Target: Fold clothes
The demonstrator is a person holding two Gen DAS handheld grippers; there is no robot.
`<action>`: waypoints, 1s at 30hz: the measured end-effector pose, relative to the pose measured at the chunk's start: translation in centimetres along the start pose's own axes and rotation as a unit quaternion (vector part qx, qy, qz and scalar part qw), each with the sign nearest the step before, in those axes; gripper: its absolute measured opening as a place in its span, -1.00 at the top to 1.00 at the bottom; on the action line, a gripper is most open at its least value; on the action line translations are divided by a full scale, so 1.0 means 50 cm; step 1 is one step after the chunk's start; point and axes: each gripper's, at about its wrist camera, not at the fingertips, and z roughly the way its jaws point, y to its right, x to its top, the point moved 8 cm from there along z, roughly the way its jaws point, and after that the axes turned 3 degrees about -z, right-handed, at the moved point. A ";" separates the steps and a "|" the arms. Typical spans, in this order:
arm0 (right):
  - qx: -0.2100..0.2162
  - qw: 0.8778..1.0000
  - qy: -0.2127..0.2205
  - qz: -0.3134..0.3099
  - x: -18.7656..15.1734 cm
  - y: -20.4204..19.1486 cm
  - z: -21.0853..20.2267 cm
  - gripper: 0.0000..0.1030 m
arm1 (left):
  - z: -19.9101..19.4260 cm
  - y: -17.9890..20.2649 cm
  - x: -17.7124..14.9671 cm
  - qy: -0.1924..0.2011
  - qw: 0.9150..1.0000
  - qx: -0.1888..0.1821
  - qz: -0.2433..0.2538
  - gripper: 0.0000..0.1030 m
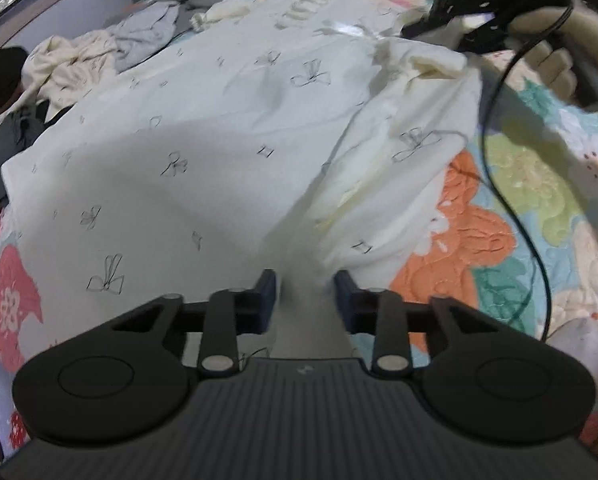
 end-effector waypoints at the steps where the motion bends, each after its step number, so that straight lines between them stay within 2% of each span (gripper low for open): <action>1: 0.003 1.000 0.008 -0.009 0.003 -0.006 -0.006 0.90 | -0.003 0.000 0.003 0.001 1.000 0.001 0.006 0.61; 3: 0.057 0.997 0.039 0.021 0.024 -0.019 -0.033 0.90 | -0.014 -0.011 0.019 0.014 1.000 0.009 0.008 0.61; 7: 0.151 0.982 0.104 0.053 0.086 -0.057 -0.114 0.90 | -0.023 -0.050 0.084 0.049 0.998 0.015 -0.020 0.61; 10: 0.199 0.967 0.140 0.069 0.121 -0.075 -0.167 0.90 | -0.003 -0.051 0.123 0.040 0.999 0.008 -0.016 0.61; 12: 0.194 0.967 0.152 0.058 0.131 -0.085 -0.191 0.90 | -0.008 -0.027 0.130 0.036 0.999 -0.025 -0.007 0.50; 14: 0.167 0.973 0.153 0.035 0.131 -0.091 -0.199 0.90 | -0.018 -0.011 0.122 0.037 0.998 -0.048 -0.023 0.12; 15: 0.153 0.976 0.152 0.027 0.131 -0.092 -0.201 0.90 | -0.024 -0.006 0.116 0.039 0.997 -0.062 -0.039 0.10; 19: 0.145 0.978 0.147 0.031 0.130 -0.088 -0.197 0.90 | -0.051 0.007 0.097 0.049 0.989 -0.111 -0.082 0.07; 21: 0.143 0.979 0.143 0.030 0.130 -0.087 -0.194 0.90 | -0.062 0.021 0.091 0.049 0.987 -0.131 -0.077 -0.06; 23: 0.144 0.979 0.141 0.035 0.130 -0.086 -0.188 0.90 | -0.057 0.035 0.077 0.040 0.988 -0.130 -0.067 -0.26; 25: 0.150 0.978 0.140 0.040 0.128 -0.083 -0.190 0.90 | -0.042 0.047 0.061 0.027 0.991 -0.122 -0.054 -0.33; 27: 0.156 0.977 0.139 0.045 0.126 -0.081 -0.191 0.90 | -0.009 0.055 0.032 0.007 0.995 -0.097 -0.031 -0.24; 29: 0.160 0.976 0.139 0.048 0.125 -0.081 -0.197 0.90 | 0.002 0.046 0.023 0.007 0.997 -0.073 -0.020 0.91; 30: 0.159 0.977 0.137 0.047 0.124 -0.083 -0.198 0.90 | 0.005 0.040 0.020 0.008 0.998 -0.061 -0.015 0.90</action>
